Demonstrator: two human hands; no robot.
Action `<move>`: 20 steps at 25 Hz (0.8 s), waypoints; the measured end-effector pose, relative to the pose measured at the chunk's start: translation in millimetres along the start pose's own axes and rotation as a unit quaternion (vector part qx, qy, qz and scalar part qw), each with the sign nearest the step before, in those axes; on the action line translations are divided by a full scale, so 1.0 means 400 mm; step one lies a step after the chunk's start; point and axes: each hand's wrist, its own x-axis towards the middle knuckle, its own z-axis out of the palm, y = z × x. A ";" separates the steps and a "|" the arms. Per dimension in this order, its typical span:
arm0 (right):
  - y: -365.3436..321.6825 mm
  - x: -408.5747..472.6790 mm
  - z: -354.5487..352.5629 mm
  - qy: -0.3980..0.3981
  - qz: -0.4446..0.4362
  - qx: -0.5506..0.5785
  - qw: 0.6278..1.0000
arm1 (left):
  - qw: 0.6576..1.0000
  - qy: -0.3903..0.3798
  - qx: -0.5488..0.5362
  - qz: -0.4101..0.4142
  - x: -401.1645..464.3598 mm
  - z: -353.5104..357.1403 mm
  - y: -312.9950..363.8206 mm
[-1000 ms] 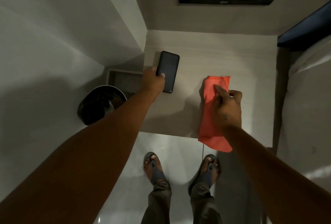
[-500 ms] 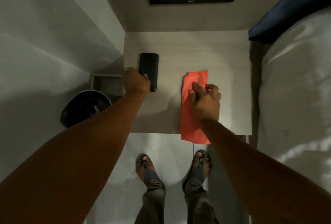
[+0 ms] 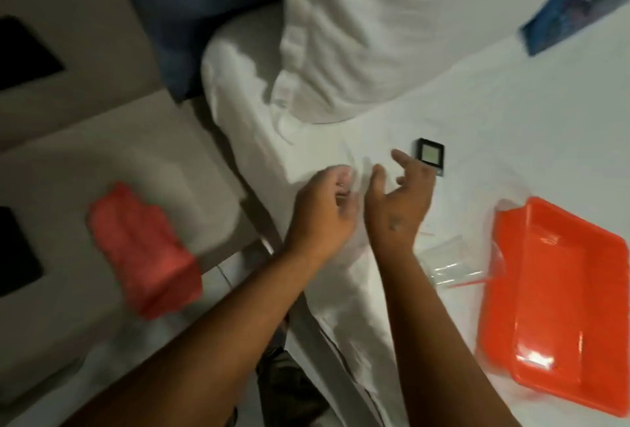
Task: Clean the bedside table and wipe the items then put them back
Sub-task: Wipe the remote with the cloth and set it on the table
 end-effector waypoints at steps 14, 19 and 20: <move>0.067 0.080 -0.085 -0.206 0.258 0.078 0.941 | 0.969 -0.127 -0.112 -0.180 0.029 0.117 0.090; -0.123 -0.126 0.077 -0.332 0.160 0.139 0.919 | 0.949 0.007 -0.241 -0.204 -0.043 -0.208 -0.028; -0.163 -0.175 0.123 -0.362 0.147 0.136 0.910 | 0.944 0.041 -0.252 -0.209 -0.065 -0.275 -0.059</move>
